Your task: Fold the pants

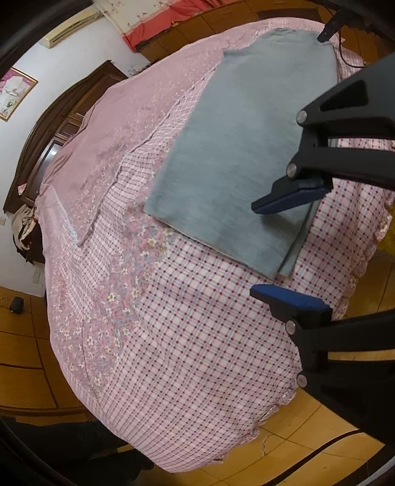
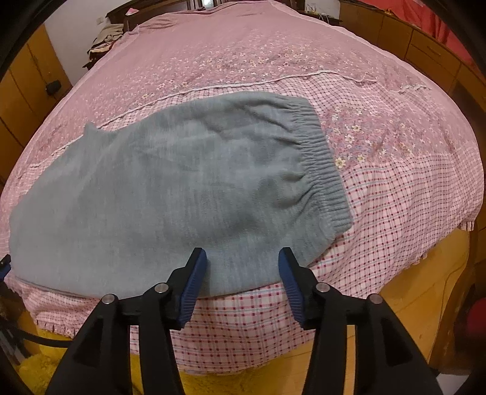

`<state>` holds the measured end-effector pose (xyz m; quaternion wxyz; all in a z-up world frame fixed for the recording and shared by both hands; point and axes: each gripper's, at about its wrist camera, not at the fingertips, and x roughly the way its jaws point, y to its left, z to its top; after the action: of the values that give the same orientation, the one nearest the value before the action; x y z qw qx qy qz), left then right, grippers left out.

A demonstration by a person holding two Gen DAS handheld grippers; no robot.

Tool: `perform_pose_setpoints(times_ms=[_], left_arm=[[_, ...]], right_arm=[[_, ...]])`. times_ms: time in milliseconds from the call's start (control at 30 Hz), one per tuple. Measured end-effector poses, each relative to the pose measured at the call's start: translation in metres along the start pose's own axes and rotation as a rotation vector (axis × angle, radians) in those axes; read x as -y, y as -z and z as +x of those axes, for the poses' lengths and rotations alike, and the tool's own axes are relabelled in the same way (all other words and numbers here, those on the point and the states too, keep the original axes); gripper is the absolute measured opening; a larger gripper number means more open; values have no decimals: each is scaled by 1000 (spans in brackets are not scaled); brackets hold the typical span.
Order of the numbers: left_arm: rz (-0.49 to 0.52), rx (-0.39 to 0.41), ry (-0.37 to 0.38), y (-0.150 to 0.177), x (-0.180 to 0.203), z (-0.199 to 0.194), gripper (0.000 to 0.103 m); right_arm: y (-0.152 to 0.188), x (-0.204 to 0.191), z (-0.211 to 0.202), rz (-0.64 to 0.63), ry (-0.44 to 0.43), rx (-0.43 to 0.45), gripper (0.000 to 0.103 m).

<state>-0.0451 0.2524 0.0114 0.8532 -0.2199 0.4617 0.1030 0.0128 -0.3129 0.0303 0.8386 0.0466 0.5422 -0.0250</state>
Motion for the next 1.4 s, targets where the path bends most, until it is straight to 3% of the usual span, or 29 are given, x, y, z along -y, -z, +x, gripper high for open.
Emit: perform_pose_setpoints(times_ms=[233, 600, 933, 1233, 1400], left_arm=[[1, 22, 31, -7, -5, -11, 59], [53, -47, 35, -13, 3, 17, 61], [11, -51, 129, -10, -10, 42, 67], [-59, -39, 144, 7, -18, 38, 68], [-46, -18, 146, 14, -7, 29, 45]], right_arm=[[-5, -18, -10, -30, -59, 35, 56], [-4, -39, 2, -81, -77, 4, 56], [-1, -44, 10, -89, -63, -18, 56], [-1, -50, 12, -102, -63, -26, 56], [-3, -47, 9, -102, -67, -31, 56]])
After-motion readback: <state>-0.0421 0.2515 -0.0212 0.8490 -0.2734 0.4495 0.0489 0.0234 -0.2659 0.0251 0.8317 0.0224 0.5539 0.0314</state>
